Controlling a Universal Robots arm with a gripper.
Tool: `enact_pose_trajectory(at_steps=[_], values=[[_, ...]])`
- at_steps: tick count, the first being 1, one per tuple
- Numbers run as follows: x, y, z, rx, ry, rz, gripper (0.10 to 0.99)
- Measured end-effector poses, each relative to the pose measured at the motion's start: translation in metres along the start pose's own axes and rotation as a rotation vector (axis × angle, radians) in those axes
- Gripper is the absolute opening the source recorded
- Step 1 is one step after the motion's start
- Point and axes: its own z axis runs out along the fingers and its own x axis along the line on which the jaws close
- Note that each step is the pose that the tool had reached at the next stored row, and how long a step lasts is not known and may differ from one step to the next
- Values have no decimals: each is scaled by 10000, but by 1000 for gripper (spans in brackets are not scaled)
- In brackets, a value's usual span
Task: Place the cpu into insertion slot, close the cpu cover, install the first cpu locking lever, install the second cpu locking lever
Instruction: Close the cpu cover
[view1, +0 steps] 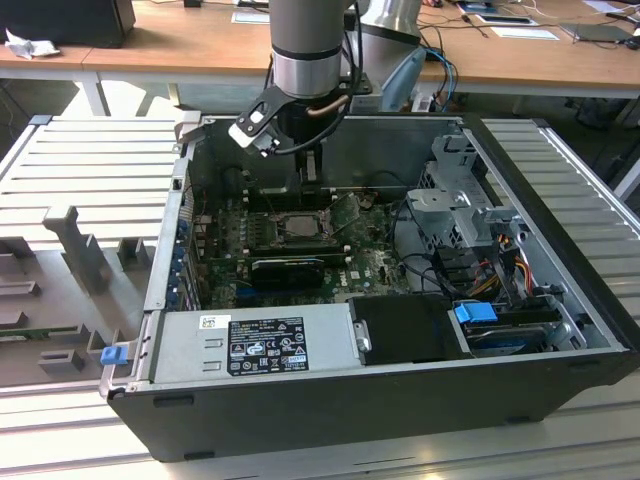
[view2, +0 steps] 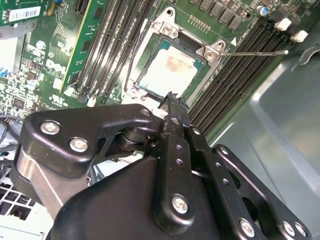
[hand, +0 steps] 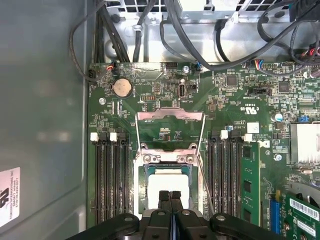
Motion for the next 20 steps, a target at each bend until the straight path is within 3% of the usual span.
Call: enact_pose_trajectory(at_steps=[20], values=[[9,43,-183,0,1,0,106]])
